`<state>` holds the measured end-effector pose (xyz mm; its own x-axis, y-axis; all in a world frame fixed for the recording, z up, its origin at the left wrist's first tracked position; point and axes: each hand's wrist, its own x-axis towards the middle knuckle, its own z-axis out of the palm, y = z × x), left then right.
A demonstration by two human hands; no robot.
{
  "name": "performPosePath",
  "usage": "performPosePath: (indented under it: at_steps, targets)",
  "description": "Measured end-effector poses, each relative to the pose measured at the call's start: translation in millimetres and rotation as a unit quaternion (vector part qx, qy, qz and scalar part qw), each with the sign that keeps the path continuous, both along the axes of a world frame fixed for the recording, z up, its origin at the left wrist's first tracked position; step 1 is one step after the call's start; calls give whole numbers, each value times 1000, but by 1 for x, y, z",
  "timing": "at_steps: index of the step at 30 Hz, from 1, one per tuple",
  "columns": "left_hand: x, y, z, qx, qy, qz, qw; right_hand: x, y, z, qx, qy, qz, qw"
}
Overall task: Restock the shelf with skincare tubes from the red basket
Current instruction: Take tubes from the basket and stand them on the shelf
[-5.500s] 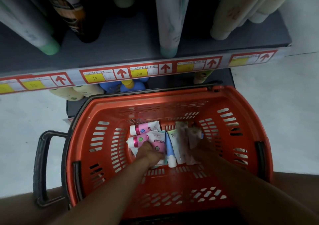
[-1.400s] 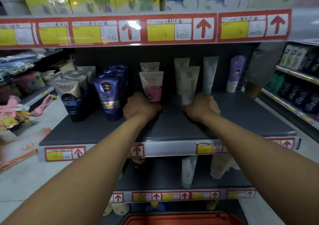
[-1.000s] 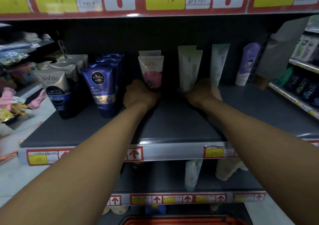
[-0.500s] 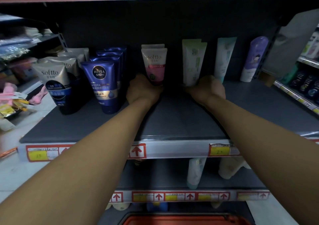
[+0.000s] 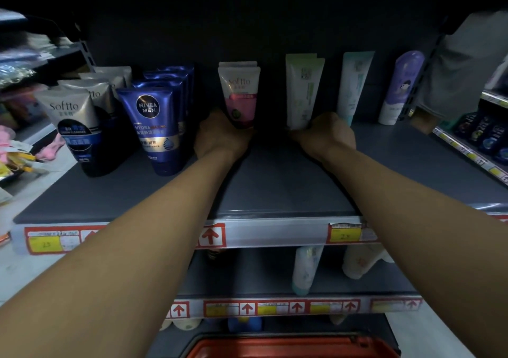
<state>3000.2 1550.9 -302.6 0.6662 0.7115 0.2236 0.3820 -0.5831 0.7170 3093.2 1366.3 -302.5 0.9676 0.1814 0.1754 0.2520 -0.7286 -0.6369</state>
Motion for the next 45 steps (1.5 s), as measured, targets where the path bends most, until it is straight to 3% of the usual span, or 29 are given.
performPosePath:
  at_steps: [19,25,32,37,45]
  targets:
    - [3,2,-3,-6,1,-8,1000,7,1,-2,-13,8,0,1000]
    - [-4,-3,2,9,32,-15,999,-2,-5,6,-63,26,20,997]
    - [-32,-15,13,37,77,-31,996,-36,-30,19,-110,-13,61,992]
    - [-67,-39,29,78,104,-94,987,-75,-45,25,-58,-50,139,987]
    - [-135,-70,53,79,65,-107,989,-135,-78,41,-60,-110,115,985]
